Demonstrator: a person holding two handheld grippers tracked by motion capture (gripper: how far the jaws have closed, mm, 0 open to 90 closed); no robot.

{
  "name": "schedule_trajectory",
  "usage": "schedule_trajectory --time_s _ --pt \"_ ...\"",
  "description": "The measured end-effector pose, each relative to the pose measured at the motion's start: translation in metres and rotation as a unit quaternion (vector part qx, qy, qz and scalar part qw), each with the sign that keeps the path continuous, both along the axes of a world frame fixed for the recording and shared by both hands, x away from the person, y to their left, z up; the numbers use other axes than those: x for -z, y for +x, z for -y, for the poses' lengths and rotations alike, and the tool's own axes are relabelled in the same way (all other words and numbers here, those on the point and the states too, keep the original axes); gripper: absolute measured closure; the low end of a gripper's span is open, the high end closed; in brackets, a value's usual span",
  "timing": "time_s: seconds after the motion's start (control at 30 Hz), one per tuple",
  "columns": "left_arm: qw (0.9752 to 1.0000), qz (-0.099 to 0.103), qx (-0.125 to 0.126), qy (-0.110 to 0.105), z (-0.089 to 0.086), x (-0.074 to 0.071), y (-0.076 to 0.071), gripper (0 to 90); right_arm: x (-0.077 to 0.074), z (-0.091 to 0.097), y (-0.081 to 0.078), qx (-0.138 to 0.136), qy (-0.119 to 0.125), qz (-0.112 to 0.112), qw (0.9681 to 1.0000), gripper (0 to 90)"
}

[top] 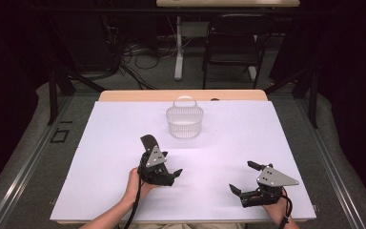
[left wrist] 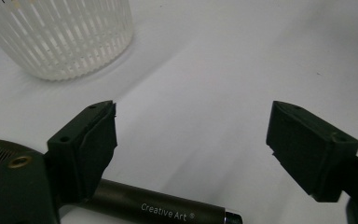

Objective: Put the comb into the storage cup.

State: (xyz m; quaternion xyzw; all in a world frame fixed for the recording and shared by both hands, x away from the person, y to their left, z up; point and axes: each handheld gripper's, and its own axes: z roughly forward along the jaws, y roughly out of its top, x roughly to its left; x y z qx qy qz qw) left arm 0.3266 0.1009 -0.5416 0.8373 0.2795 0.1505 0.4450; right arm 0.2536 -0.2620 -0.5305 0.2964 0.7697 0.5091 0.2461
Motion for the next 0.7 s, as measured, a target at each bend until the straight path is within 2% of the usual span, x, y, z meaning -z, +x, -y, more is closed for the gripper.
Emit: schedule_trajectory --time_s 0.23,0.4,0.43,0.47,0.7 --pt "1.0000 -0.004 0.001 0.003 0.0022 0.0015 0.0016 30.5 0.0007 -0.0005 0.0005 -0.001 -0.001 -0.001 1.0000 0.0" --pt "0.9999 -0.017 0.003 0.001 0.0019 0.0036 0.0025 48.4 0.0007 -0.0006 0.0005 0.000 -0.001 -0.001 1.0000 0.0" --pt "0.9998 -0.019 0.005 0.000 0.0019 0.0039 0.0024 56.5 0.0007 -0.0008 0.0003 -0.001 -0.002 -0.001 1.0000 0.0" --pt "0.9997 -0.021 0.009 0.001 0.0019 0.0040 0.0025 56.5 0.0007 -0.0008 0.0003 -0.001 -0.002 -0.001 1.0000 0.0" --pt "0.9992 -0.037 0.017 -0.002 0.0004 0.0064 0.0040 77.0 0.0005 -0.0004 0.0002 -0.001 -0.001 0.000 1.0000 0.0"
